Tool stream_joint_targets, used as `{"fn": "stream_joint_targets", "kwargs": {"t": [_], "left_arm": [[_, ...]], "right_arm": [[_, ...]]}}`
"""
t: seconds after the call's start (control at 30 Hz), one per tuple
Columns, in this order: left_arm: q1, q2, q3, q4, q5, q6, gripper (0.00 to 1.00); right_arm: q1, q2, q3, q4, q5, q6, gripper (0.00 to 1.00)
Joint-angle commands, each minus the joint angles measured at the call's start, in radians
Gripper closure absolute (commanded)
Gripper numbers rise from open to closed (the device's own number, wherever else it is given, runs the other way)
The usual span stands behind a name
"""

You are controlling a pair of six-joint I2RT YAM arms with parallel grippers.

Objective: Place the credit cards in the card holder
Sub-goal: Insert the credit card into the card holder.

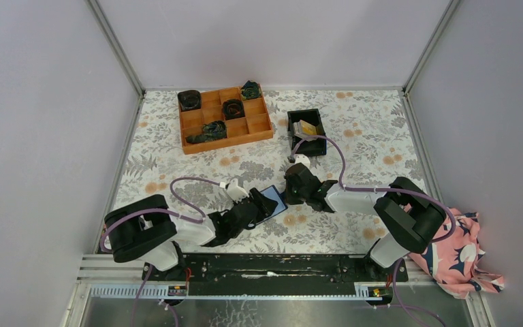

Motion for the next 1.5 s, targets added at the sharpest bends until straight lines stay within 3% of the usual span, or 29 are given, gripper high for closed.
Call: {"fn": "stream_joint_targets", "kwargs": {"t": [0.0, 0.17, 0.37, 0.63, 0.87, 1.1, 1.47], "left_arm": [[-0.010, 0.032, -0.062, -0.180, -0.028, 0.010, 0.36], [-0.010, 0.049, -0.076, -0.163, -0.066, -0.016, 0.38], [-0.010, 0.096, -0.125, -0.003, -0.067, -0.056, 0.41], [-0.010, 0.149, -0.141, 0.133, -0.027, -0.049, 0.41], [-0.010, 0.196, -0.156, 0.213, -0.009, -0.076, 0.39], [-0.011, 0.251, -0.184, 0.329, 0.013, -0.113, 0.37], [-0.010, 0.353, -0.232, 0.531, 0.056, -0.166, 0.35]], "right_arm": [[0.001, 0.074, -0.056, -0.185, -0.035, -0.016, 1.00], [0.002, 0.037, -0.065, -0.204, -0.012, -0.014, 1.00], [0.002, -0.032, -0.063, -0.259, 0.032, -0.014, 1.00], [0.003, -0.121, -0.063, -0.312, 0.061, -0.013, 0.87], [0.068, -0.283, -0.072, -0.332, 0.091, 0.001, 0.85], [0.183, -0.357, -0.100, -0.249, 0.105, 0.033, 0.82], [0.349, -0.319, -0.139, -0.031, 0.177, 0.063, 0.79]]}}
